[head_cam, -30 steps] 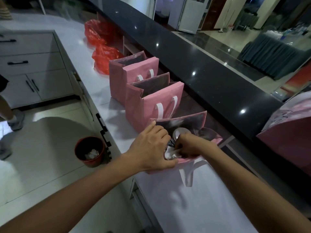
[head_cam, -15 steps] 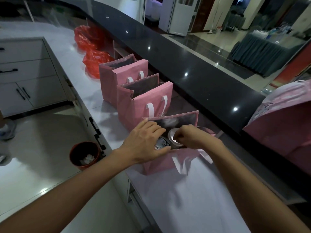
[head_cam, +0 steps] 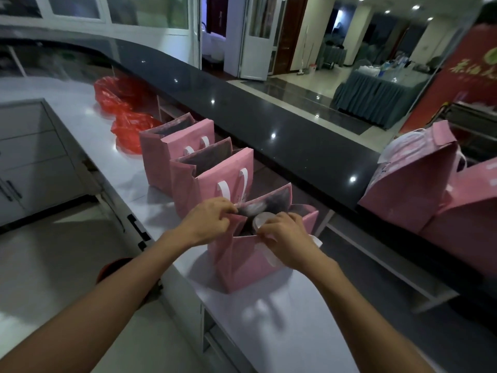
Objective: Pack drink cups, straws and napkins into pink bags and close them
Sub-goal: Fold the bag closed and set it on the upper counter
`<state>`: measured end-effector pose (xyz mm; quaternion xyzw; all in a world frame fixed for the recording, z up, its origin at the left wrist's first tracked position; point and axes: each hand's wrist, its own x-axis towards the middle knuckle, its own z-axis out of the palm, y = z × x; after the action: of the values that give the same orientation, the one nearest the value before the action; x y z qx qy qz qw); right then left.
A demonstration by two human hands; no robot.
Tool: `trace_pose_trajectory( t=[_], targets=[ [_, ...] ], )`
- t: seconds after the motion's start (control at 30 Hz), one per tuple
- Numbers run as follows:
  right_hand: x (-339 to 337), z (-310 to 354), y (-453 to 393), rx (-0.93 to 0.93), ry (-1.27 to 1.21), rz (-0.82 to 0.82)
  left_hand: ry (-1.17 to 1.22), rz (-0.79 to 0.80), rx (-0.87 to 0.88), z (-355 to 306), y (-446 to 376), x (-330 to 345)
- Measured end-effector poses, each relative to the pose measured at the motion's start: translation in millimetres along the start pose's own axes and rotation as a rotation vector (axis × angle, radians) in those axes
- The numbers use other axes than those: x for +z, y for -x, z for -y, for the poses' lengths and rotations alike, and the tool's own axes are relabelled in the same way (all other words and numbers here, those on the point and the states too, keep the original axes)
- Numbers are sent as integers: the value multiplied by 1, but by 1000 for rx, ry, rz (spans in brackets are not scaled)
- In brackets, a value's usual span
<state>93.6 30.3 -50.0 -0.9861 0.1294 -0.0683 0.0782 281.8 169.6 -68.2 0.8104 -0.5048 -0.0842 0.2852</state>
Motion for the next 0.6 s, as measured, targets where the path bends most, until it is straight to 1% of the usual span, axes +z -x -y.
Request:
trace_pose_trajectory(
  t=[0.1,0.2,0.33,0.4,0.47,0.6],
  targets=[
    [0,-13,12,68,71,-102,57,-20,69,1,8,6],
    [2,-15,25,175,60,-173,163,-50,108,-7,18,15],
    [14,2,50,222,-18,-300,269,-63,94,-27,36,33],
    [22,8,66,224,-72,-400,312,-66,67,-36,44,44],
    [30,12,81,222,-49,-480,358,-62,46,-47,51,52],
    [41,12,104,300,64,-503,423,-81,76,-75,65,66]
  ],
)
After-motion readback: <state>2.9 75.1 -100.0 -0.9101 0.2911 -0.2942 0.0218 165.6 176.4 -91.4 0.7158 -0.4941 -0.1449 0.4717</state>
